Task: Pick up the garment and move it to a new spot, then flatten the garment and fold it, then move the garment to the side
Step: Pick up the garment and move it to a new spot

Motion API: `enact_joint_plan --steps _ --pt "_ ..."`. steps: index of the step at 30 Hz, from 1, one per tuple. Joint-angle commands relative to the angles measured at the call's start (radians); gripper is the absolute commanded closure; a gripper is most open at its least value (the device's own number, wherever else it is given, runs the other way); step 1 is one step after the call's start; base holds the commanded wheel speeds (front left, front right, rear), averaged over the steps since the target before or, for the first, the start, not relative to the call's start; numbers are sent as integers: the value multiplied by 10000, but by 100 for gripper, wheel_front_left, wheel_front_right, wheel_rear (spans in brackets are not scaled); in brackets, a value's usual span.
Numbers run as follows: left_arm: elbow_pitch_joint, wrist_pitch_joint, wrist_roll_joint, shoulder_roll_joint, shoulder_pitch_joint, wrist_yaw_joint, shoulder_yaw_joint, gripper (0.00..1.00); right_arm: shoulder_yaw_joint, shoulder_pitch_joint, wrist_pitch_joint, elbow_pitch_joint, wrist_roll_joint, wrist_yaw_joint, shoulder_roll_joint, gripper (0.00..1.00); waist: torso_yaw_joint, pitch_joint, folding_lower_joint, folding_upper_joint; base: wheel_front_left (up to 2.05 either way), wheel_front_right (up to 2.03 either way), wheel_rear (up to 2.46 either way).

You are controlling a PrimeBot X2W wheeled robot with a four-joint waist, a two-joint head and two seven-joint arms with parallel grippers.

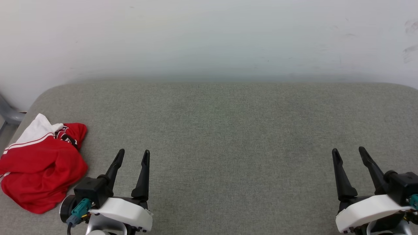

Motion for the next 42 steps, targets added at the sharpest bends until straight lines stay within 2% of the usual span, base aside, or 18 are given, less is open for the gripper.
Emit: enact_joint_plan --steps 1,7,13,32,42 --pt "-55 -104 201 9 22 -37 2 0 -21 41 -79 -128 -227 -3 3 0 3 1 0 0 0 0 0" --pt "-36 -228 514 -48 33 -91 95 0 -164 93 -232 -190 -345 -3 3 0 121 -6 0 0 0 0 0" --pt "-87 -352 760 -116 -46 -194 211 0 -244 128 -478 -177 -216 -3 5 0 607 -6 0 0 0 0 0" --pt "91 -688 1567 -311 18 -365 1090 0 124 195 -687 -388 -1237 -5 4 0 3764 -5 0 0 0 0 0" --pt "399 -667 1361 -376 42 -459 1459 0 339 25 -639 -330 -1004 -5 4 0 4714 61 0 0 0 0 0"
